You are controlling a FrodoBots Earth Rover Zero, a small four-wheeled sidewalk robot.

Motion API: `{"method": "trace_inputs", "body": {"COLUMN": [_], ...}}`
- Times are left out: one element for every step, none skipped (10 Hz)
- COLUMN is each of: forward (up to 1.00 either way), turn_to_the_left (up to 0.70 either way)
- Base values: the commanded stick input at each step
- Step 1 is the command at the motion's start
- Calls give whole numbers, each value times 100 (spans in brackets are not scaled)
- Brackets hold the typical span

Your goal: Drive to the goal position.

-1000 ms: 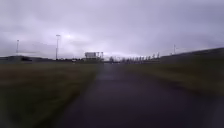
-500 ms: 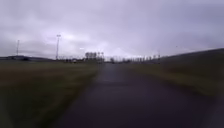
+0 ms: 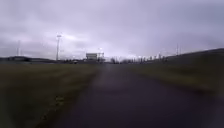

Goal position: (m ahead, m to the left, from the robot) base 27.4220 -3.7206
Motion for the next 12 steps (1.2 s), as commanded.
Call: {"method": "trace_inputs", "body": {"forward": [100,100,100,100,100,100,100,100,100,100,100,100], "turn_to_the_left": [0,0,0,0,0,0,0,0,0,0,0,0]}}
